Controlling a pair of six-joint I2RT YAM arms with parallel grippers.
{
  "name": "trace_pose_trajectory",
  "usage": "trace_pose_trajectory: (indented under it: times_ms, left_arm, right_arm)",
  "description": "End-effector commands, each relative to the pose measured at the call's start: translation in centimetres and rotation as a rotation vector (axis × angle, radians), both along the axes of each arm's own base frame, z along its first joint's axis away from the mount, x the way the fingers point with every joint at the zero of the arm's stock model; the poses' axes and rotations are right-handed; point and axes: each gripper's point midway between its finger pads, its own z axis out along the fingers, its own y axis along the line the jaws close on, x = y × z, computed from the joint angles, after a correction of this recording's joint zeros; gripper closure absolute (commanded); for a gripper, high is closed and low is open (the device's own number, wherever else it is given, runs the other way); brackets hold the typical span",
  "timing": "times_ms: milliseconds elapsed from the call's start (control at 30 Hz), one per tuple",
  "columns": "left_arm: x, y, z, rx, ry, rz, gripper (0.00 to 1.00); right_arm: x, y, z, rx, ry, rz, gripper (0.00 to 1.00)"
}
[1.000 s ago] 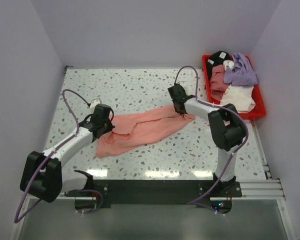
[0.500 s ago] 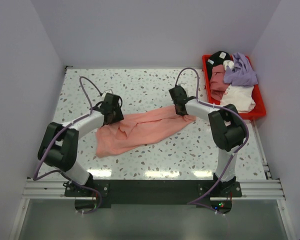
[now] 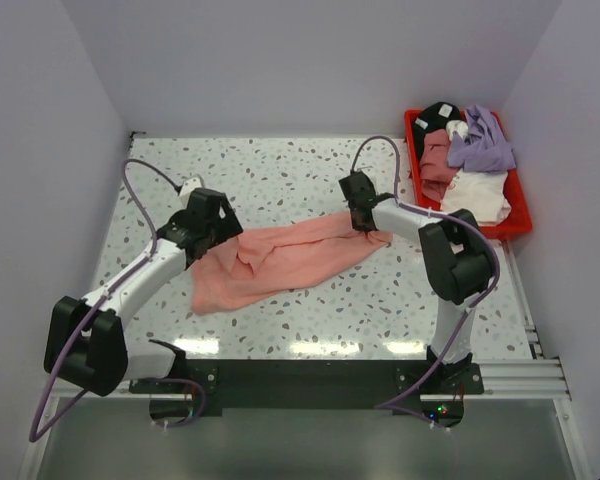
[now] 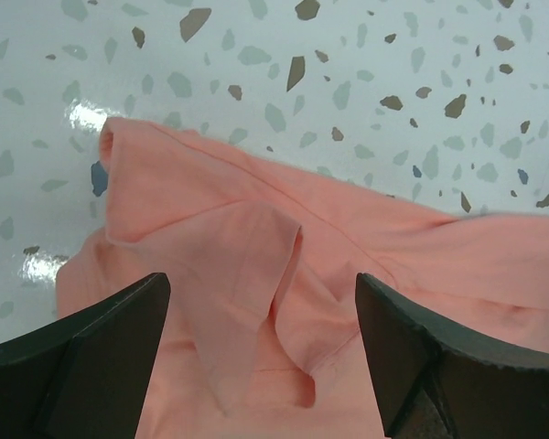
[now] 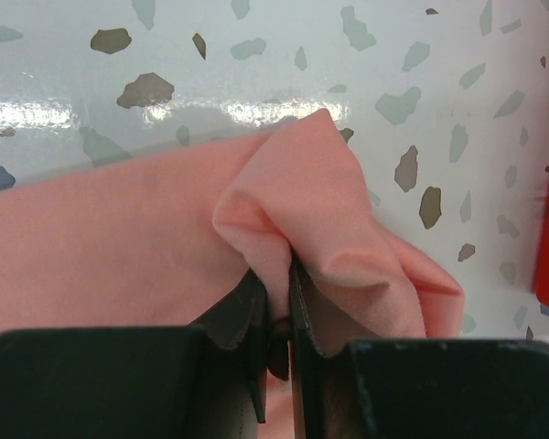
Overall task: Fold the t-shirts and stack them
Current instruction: Flatten the tshirt out
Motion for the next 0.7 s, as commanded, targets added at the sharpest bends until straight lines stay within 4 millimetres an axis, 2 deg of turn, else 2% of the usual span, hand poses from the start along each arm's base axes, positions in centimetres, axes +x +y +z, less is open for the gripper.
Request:
trace_pose_trajectory:
  times_ms: [0, 167, 267, 467, 500, 567, 600, 667]
  left_arm:
    - [-1.9, 1.7, -2.1, 0.032, 0.08, 0.087, 0.12]
    - [-2.4, 2.4, -3.9, 0.039, 0.129, 0.12, 0.1]
    - [-1.6, 2.7, -5.0, 0.03, 0.148, 0.138, 0.13]
    - [0.9, 2.3, -5.3, 0.003, 0.095, 0.138, 0.19]
    - [1.2, 2.4, -6.1, 0.007, 0.115, 0.141, 0.21]
    - [1.6, 2.6, -7.1, 0.01, 0.145, 0.15, 0.35]
    - [1.8, 2.6, -7.3, 0.008, 0.152, 0.15, 0.5]
    - [2.5, 2.3, -7.0, -0.008, 0.144, 0.147, 0.67]
  right_arm:
    - [-0.1, 0.1, 1.6, 0.019, -0.026, 0.005, 0.96]
    - [-0.2, 0.1, 1.7, 0.022, -0.024, 0.011, 0.96]
    - [-0.3, 0.2, 1.9, 0.027, -0.023, 0.018, 0.96]
    - [-0.5, 0.0, 1.8, 0.024, -0.016, 0.024, 0.96]
    - [-0.7, 0.1, 1.8, 0.024, -0.013, 0.026, 0.96]
    - [-0.7, 0.0, 2.0, 0.022, -0.017, 0.025, 0.96]
    - [-0.8, -0.1, 2.1, 0.024, -0.019, 0.025, 0.96]
    - [-0.9, -0.1, 2.2, 0.025, -0.021, 0.027, 0.97]
